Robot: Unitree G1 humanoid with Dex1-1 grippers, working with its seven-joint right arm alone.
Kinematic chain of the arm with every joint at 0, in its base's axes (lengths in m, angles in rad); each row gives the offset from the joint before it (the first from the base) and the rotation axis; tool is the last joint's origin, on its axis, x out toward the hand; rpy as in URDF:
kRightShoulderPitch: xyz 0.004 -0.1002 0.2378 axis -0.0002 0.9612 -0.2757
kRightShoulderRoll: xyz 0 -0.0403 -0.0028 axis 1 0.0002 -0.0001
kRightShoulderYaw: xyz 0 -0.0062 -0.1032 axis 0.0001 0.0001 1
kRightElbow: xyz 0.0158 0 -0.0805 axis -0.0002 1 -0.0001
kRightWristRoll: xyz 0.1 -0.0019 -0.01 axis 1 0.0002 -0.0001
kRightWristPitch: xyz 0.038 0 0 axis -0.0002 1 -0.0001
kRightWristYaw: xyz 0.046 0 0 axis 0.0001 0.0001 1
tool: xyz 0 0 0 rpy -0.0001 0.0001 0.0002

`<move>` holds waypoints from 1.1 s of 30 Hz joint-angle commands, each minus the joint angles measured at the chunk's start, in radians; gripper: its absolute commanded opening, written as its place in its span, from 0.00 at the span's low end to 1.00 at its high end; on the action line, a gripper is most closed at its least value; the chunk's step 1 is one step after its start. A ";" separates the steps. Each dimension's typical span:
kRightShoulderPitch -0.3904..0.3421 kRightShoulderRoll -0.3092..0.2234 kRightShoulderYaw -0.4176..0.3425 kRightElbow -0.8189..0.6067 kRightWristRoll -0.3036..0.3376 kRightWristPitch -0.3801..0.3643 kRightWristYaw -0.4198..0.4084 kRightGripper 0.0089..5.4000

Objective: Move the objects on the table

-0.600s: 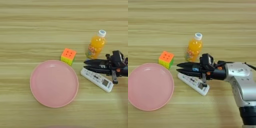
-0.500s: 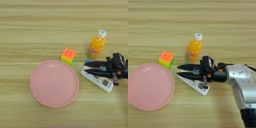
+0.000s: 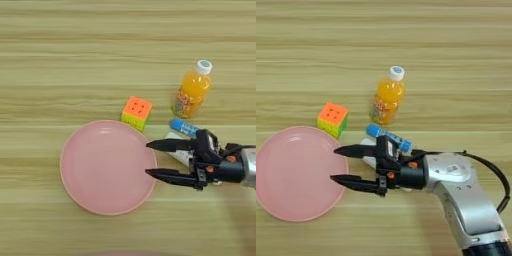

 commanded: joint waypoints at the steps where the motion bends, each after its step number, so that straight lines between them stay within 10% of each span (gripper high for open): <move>1: -0.023 0.001 0.007 -0.132 -0.004 0.063 -0.118 0.58; 17: 0.025 -0.105 -0.013 -0.398 0.061 0.324 -0.220 0.89; 33: -0.011 -0.208 0.259 -0.280 -0.257 0.254 -0.193 0.99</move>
